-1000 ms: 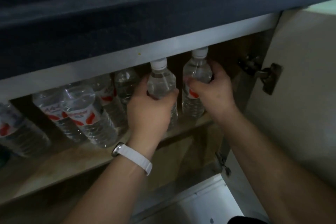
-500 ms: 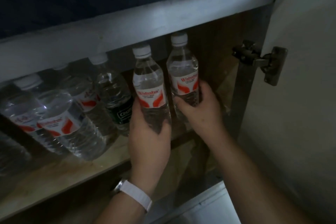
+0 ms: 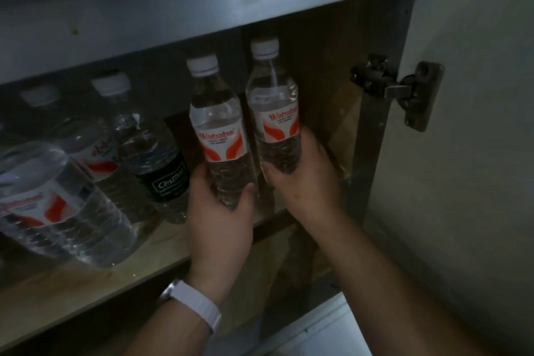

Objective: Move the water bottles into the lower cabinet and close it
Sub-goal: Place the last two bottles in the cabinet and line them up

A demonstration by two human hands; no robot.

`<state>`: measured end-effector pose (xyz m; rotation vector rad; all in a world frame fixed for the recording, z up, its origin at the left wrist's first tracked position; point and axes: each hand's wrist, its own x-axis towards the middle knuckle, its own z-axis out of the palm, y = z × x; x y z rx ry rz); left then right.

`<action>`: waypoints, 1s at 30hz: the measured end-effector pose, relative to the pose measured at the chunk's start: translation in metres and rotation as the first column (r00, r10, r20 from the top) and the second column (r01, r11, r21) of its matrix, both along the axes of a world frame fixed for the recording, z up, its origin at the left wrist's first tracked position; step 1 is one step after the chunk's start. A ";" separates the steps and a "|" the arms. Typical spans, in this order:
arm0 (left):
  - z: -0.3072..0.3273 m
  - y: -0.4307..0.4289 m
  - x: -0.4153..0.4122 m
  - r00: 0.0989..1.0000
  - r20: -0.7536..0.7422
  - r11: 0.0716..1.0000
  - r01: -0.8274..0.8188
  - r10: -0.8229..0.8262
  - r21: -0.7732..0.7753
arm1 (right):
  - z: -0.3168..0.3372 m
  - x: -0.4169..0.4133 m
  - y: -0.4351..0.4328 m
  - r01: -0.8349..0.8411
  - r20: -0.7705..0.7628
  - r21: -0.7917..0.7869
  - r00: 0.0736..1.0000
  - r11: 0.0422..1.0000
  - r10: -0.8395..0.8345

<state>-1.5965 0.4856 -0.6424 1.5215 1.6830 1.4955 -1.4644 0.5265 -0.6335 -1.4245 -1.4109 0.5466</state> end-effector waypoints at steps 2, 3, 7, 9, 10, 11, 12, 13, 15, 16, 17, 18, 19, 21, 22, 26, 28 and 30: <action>0.002 0.011 0.002 1.000 0.001 1.000 -0.008 0.008 -0.015 | -0.001 0.002 0.008 0.019 -0.034 0.000 0.999 1.000 -0.019; 0.003 0.017 0.003 1.000 -0.006 1.000 -0.010 0.010 -0.020 | -0.002 0.002 0.011 0.032 -0.050 -0.002 0.998 0.999 -0.032; 0.007 0.036 0.010 0.999 -0.037 0.999 -0.007 0.005 -0.049 | -0.006 0.003 0.020 0.078 -0.095 0.013 0.993 0.997 -0.076; 0.007 0.044 0.013 0.998 -0.057 0.997 -0.007 0.003 -0.073 | -0.008 0.004 0.025 0.099 -0.121 0.024 0.988 0.995 -0.096; 0.007 0.048 0.014 0.998 -0.063 0.997 -0.010 0.005 -0.079 | -0.009 0.005 0.028 0.109 -0.133 0.028 0.986 0.994 -0.105; 0.007 0.051 0.015 0.998 -0.064 0.996 -0.016 0.011 -0.083 | -0.009 0.006 0.031 0.120 -0.141 0.030 0.983 0.992 -0.115; 0.007 0.054 0.016 0.998 -0.065 0.996 -0.020 0.015 -0.088 | -0.009 0.007 0.034 0.134 -0.144 0.031 0.981 0.990 -0.129; 0.008 0.057 0.018 0.998 -0.064 0.995 -0.019 0.013 -0.095 | -0.010 0.007 0.037 0.150 -0.143 0.033 0.979 0.988 -0.144; 0.008 0.061 0.021 0.998 -0.057 0.994 -0.014 0.008 -0.110 | -0.012 0.008 0.041 0.177 -0.127 0.046 0.977 0.983 -0.170; 0.008 0.063 0.022 0.998 -0.058 0.993 -0.016 0.010 -0.113 | -0.013 0.009 0.043 0.190 -0.119 0.051 0.976 0.980 -0.183; 0.009 0.065 0.023 0.998 -0.059 0.993 -0.019 0.012 -0.114 | -0.014 0.009 0.045 0.206 -0.114 0.056 0.973 0.977 -0.198; 0.008 0.068 0.024 0.998 -0.058 0.993 -0.020 0.013 -0.116 | -0.016 0.009 0.047 0.223 -0.111 0.061 0.970 0.973 -0.215; 0.008 0.070 0.026 0.998 -0.055 0.993 -0.019 0.012 -0.119 | -0.017 0.010 0.048 0.237 -0.109 0.065 0.967 0.969 -0.229; 0.009 0.073 0.030 0.999 -0.045 0.992 -0.019 0.014 -0.127 | -0.019 0.009 0.050 0.257 -0.102 0.071 0.963 0.964 -0.249; 0.009 0.073 0.032 0.999 -0.038 0.991 -0.021 0.016 -0.129 | -0.020 0.008 0.051 0.267 -0.099 0.078 0.961 0.961 -0.259; 0.011 0.074 0.034 1.000 -0.014 0.991 -0.018 0.016 -0.132 | -0.023 0.006 0.052 0.285 -0.111 0.105 0.955 0.953 -0.274; 0.011 0.073 0.033 1.000 -0.019 0.991 -0.015 0.013 -0.132 | -0.023 0.006 0.052 0.273 -0.114 0.109 0.959 0.956 -0.261; 0.010 0.071 0.032 1.000 -0.007 0.991 -0.002 0.001 -0.136 | -0.022 0.007 0.051 0.251 -0.129 0.104 0.963 0.962 -0.238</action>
